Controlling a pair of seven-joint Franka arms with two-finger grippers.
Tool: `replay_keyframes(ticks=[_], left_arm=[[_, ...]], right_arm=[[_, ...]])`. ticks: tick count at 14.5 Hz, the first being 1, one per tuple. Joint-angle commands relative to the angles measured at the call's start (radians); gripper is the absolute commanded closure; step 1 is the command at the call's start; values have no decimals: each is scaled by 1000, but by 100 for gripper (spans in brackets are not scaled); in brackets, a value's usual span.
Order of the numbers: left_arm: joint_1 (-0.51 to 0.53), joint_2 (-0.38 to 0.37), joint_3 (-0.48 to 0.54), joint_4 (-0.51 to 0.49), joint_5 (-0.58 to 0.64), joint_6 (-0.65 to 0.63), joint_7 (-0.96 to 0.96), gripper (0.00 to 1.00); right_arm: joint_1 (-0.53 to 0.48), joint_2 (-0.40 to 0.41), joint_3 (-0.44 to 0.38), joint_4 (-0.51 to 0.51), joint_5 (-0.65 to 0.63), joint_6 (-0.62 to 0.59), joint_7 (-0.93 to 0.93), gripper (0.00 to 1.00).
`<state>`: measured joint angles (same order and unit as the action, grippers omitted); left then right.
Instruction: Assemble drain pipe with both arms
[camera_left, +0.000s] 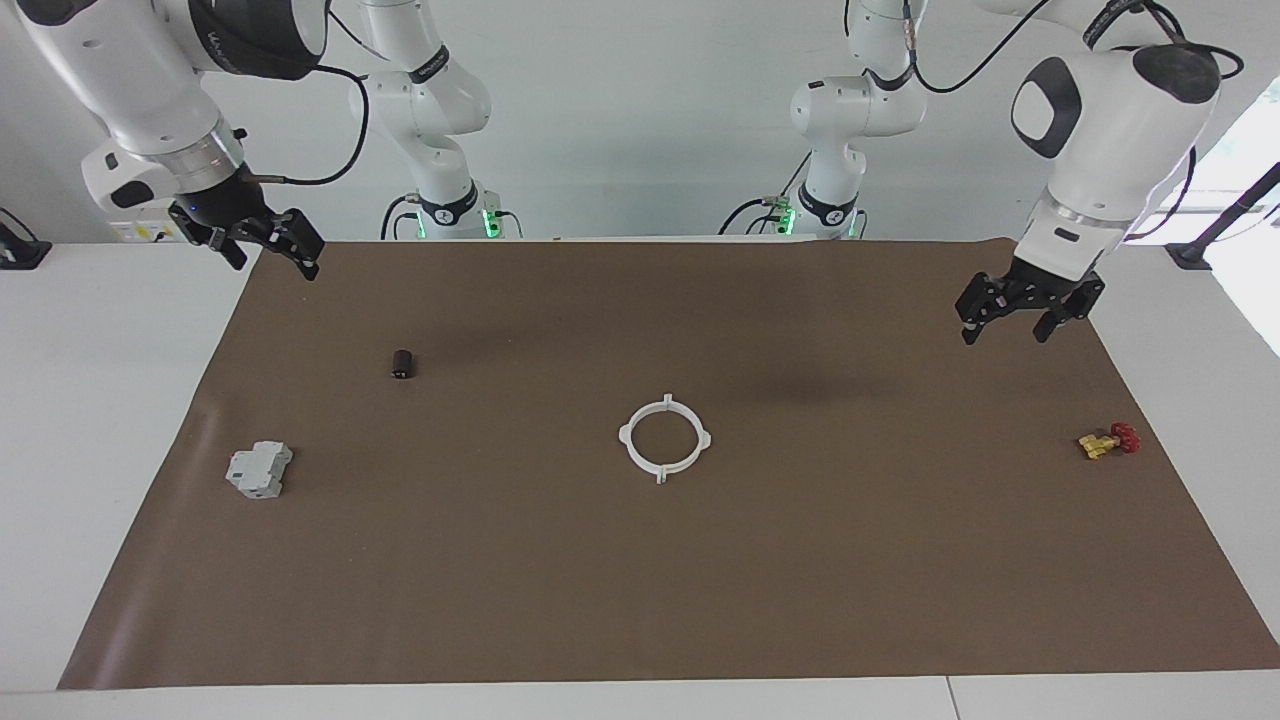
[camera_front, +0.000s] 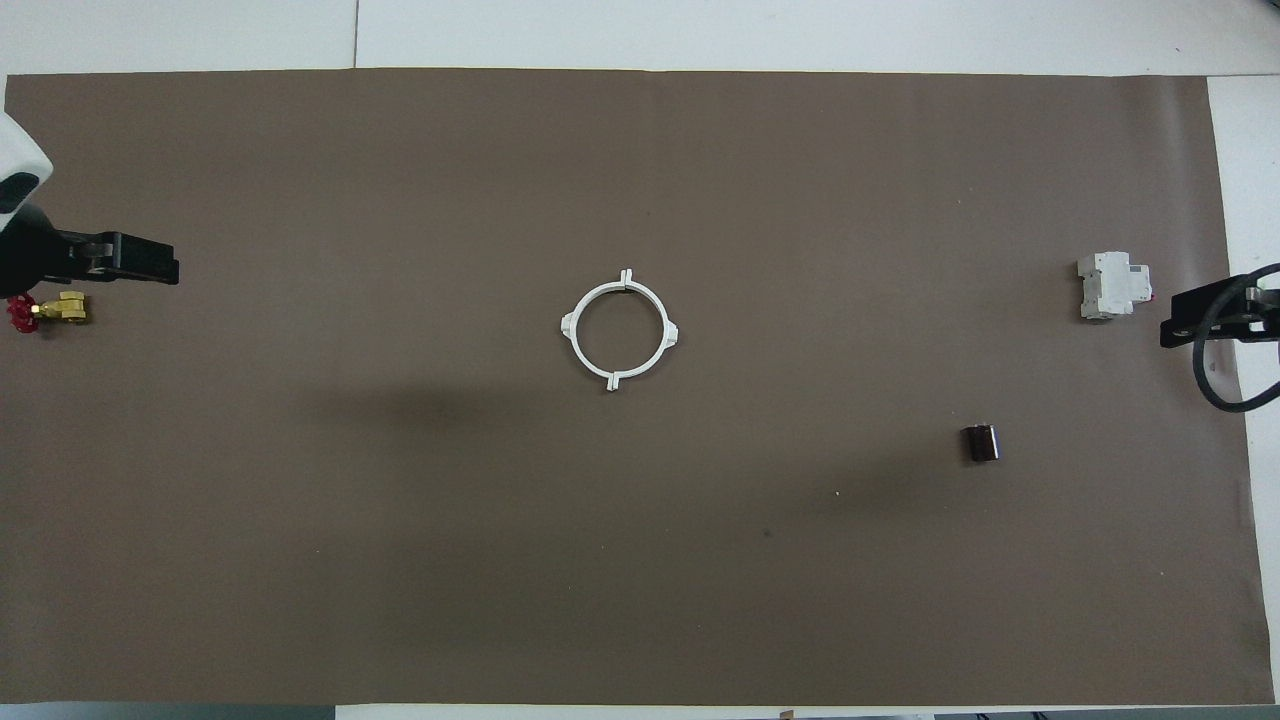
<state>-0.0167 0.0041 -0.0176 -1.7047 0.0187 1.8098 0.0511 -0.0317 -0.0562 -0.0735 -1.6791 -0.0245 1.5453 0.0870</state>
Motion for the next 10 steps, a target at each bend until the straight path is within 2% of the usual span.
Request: replay_keyframes(ticks=[1,5,10], left_arm=[[14,20,1,101,-14,-102,35,0],[27,17,1,154,-16,-222,35,0],[32,2,-1,139,-14,-256,35,0]], right_arm=[[-7,2,3,7,15,-14,-29,0],[-7,2,3,7,15,-14,-29,0],[-8,2,3,7,15,-14,-29,0]])
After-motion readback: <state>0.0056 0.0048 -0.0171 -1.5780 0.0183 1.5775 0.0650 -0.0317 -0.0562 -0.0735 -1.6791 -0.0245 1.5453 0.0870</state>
